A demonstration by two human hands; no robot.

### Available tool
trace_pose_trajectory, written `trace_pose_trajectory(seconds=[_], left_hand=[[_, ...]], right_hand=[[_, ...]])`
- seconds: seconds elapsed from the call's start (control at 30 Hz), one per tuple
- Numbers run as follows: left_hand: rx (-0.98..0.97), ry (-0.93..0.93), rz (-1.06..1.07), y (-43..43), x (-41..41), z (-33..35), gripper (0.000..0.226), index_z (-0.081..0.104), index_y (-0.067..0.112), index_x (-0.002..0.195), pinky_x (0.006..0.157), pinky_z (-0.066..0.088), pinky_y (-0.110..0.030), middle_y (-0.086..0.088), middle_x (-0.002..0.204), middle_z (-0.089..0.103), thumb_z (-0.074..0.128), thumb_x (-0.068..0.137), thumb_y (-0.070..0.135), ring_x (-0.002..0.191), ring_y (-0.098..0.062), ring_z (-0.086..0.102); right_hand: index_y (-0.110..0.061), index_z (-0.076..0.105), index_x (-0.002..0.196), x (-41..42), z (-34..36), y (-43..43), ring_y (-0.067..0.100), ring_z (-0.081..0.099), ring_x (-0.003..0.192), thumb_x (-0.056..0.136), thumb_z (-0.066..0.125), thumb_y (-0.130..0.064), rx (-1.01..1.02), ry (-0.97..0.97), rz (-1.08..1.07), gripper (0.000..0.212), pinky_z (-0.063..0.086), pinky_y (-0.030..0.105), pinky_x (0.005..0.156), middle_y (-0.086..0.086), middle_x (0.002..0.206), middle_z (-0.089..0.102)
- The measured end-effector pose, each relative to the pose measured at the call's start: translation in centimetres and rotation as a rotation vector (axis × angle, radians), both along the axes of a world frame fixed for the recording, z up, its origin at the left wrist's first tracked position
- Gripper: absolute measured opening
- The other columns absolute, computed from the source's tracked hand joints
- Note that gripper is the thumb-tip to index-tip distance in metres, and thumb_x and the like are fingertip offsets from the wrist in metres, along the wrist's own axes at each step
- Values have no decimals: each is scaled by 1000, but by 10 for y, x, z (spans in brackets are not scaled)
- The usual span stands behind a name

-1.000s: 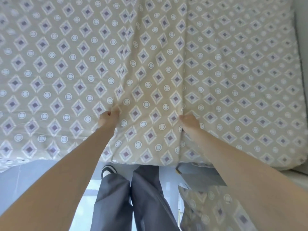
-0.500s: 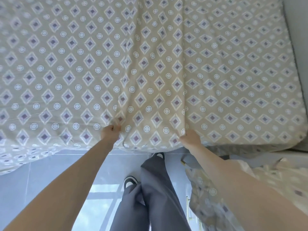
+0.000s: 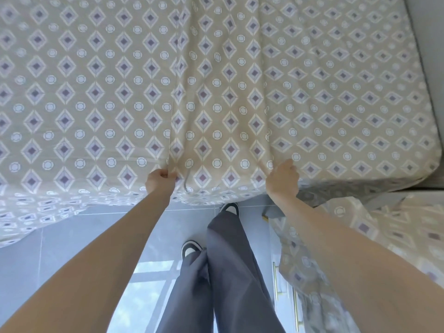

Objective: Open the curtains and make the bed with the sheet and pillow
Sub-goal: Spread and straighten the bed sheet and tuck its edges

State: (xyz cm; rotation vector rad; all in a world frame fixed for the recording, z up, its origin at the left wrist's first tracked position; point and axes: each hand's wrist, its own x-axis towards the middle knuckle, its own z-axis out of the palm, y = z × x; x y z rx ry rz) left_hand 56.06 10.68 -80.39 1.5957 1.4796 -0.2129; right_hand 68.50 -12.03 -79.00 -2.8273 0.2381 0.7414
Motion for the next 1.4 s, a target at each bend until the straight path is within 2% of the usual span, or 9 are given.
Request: trace_pose_trajectory(seconds=[0.17, 0.3, 0.43, 0.63, 0.8, 0.9, 1.1, 1.23, 1.4], left_hand=[[51, 2, -42, -1, -6, -2, 23, 68, 4, 104, 74, 40, -28, -12, 100, 68, 60, 89, 20, 93, -28, 57], [51, 13, -76, 0, -6, -4, 25, 69, 4, 103, 77, 42, -29, -14, 103, 69, 59, 91, 23, 102, -31, 59], [29, 10, -51, -1, -8, -5, 25, 69, 5, 102, 73, 42, -29, -14, 98, 69, 58, 91, 24, 97, -32, 62], [-29, 10, -52, -2, -10, -4, 19, 64, 10, 89, 72, 47, -31, -6, 84, 64, 60, 89, 28, 91, -34, 66], [-49, 18, -69, -12, -4, -3, 15, 60, 12, 86, 81, 53, -35, -3, 77, 59, 60, 89, 26, 86, -33, 62], [-52, 63, -70, -19, -1, -6, 15, 56, 12, 89, 71, 41, -29, -5, 82, 57, 57, 91, 27, 83, -27, 53], [47, 171, -176, -22, 5, -10, 14, 53, 9, 93, 78, 43, -36, -14, 100, 60, 57, 90, 22, 105, -34, 56], [362, 198, -401, -29, 9, -1, 43, 45, 2, 119, 93, 40, -42, -15, 121, 48, 67, 83, 10, 115, -33, 45], [280, -72, -855, -34, 9, -13, 17, 56, 13, 102, 76, 48, -41, -4, 105, 54, 51, 89, 3, 98, -28, 52]], right_hand=[[-9, 43, 123, -27, -13, -1, 27, 49, 111, 89, 58, -27, -36, 6, 363, 41, 46, 40, 82, 8, 121, 48], [-13, 52, 113, -18, -14, -6, 25, 53, 103, 88, 57, -6, -179, -44, 630, 27, 41, 36, 83, 4, 112, 53], [-19, 50, 82, 0, -8, -6, 22, 46, 79, 82, 51, 7, -225, -2, 769, 26, 38, 36, 91, -1, 78, 53], [-20, 46, 76, 9, 4, -11, 22, 42, 70, 75, 50, 12, -330, 32, 989, 32, 24, 27, 75, -7, 57, 33], [-19, 25, 60, 14, 16, -10, 23, 39, 74, 46, 30, 5, -362, 129, 956, 28, 24, 27, 72, -4, 58, 28], [-18, 23, 59, 15, 7, -11, 22, 39, 74, 50, 34, 9, -350, 143, 893, 31, 27, 28, 71, -3, 58, 27], [-19, 24, 61, 11, -6, -11, 24, 44, 72, 59, 40, 18, -337, 53, 886, 40, 32, 28, 59, -2, 61, 29], [-13, 46, 115, 5, -3, -18, 23, 53, 101, 79, 60, 3, -258, -66, 937, 42, 38, 30, 71, 4, 104, 52], [-15, 46, 104, 1, -10, -17, 25, 46, 92, 81, 49, 4, 27, 120, 898, 30, 34, 31, 66, 2, 109, 50]])
